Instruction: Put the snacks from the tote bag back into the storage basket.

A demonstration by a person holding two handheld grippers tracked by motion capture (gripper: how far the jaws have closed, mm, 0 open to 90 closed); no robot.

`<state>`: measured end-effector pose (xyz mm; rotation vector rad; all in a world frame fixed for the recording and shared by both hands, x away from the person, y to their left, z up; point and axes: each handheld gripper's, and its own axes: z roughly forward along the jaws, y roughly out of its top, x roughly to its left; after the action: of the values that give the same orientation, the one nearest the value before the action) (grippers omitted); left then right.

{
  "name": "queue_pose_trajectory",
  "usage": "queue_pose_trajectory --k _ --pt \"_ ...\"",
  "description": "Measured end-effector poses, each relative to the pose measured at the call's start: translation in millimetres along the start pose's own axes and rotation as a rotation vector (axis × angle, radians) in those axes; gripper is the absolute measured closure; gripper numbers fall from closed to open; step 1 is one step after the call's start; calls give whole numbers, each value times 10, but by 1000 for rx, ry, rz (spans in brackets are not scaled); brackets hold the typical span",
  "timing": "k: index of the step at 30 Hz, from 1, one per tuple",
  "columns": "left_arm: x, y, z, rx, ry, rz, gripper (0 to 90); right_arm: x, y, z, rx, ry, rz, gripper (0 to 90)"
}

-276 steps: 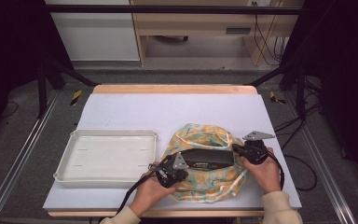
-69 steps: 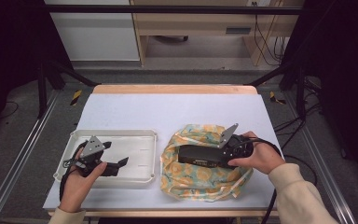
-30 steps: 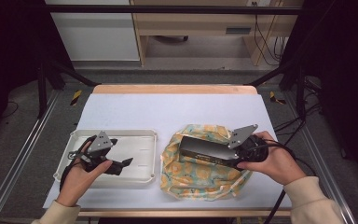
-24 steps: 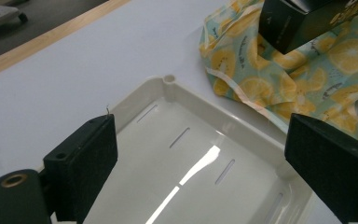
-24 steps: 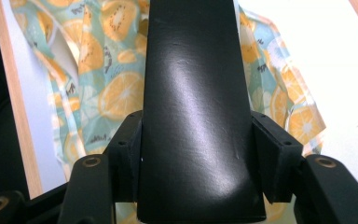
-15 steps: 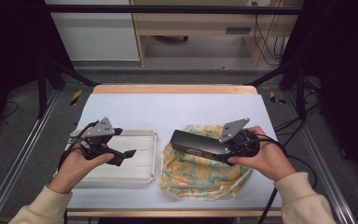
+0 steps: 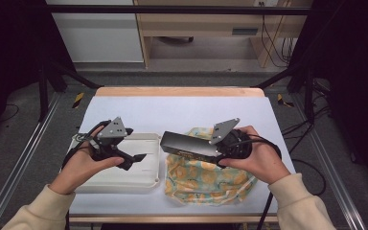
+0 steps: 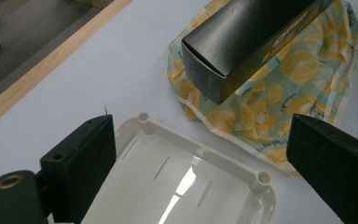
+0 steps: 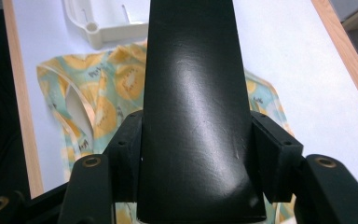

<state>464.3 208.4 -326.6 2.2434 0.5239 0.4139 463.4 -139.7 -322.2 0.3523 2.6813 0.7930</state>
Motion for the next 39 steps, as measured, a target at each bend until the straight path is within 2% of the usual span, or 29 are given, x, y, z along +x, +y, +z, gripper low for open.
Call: queue_pose_trajectory --k 4,9,17,18,19,20,23,26,33,38,39 --pt "-4 16 -32 15 -2 26 83 40 98 22 -3 6 -22 433" --pt "-15 6 -75 24 -15 51 83 94 136 64 -2 4 -32 433" --pt "-33 32 -76 61 -25 102 86 211 224 178 10 32 -59 433" --pt "-37 46 -54 88 -37 127 86 229 251 196 6 35 -65 433" --pt "-37 46 -54 88 -37 127 86 229 251 196 6 35 -65 433" --pt "-35 55 -20 122 -55 157 86 246 265 233 2 40 -66 433" --pt "-23 54 16 142 -68 161 88 265 271 280 10 44 -69 433" --pt "-24 60 59 192 -82 188 87 306 290 316 14 48 -71 433" --pt "-81 144 61 215 -120 241 78 403 370 324 4 64 -97 433" --pt "-139 147 98 273 -145 303 88 411 391 364 1 81 -105 433" --pt "-139 147 98 273 -145 303 88 411 391 364 1 81 -105 433"
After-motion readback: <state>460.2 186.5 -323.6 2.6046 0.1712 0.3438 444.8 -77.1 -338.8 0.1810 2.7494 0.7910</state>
